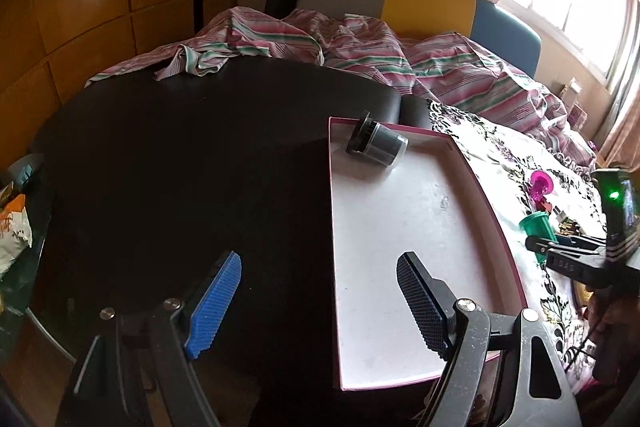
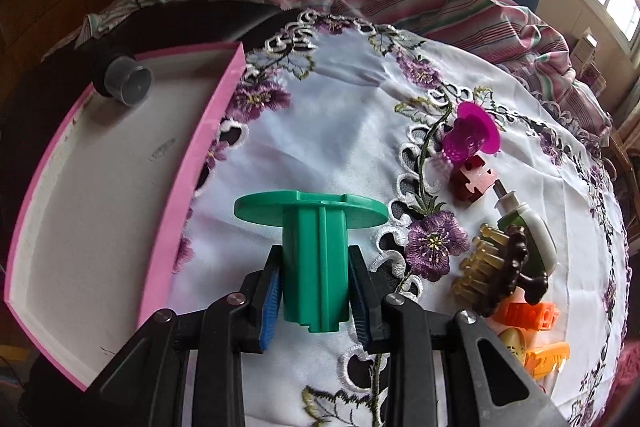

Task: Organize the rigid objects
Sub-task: 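Carry the green spool into the tray and release it with the right tool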

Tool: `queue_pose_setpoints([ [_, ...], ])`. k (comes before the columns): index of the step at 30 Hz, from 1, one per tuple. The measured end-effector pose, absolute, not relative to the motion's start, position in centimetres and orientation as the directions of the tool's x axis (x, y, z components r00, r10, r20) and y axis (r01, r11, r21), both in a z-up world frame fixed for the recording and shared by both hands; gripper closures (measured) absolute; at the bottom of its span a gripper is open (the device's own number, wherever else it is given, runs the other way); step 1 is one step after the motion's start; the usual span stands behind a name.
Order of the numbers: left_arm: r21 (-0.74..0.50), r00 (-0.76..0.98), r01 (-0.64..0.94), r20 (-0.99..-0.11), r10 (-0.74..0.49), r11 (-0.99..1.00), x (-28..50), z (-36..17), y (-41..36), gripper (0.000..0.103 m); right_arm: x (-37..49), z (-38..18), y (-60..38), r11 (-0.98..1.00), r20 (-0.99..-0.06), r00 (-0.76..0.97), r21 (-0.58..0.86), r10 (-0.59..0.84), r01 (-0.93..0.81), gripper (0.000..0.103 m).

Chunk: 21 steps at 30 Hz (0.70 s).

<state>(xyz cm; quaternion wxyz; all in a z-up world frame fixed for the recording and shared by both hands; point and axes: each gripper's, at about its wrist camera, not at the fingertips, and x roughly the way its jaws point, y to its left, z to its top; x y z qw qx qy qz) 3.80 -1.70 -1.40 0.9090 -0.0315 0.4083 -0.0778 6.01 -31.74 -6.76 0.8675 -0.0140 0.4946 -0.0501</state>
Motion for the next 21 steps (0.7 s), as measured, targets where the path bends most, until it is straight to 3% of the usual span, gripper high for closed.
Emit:
queue_pose_setpoints([
  [9, -0.131, 0.649, 0.109, -0.741, -0.171, 0.985, 3.9, -1.8, -1.0, 0.022, 5.6, -2.7, -28.0, 1.0, -0.812, 0.584, 0.02, 0.003, 0.023, 0.073],
  [21, -0.137, 0.65, 0.089, -0.743, -0.162, 0.987, 3.7, -2.1, 0.1, 0.022, 7.7, -2.8, -20.1, 0.986, -0.823, 0.544, 0.131, 0.164, -0.099, 0.073],
])
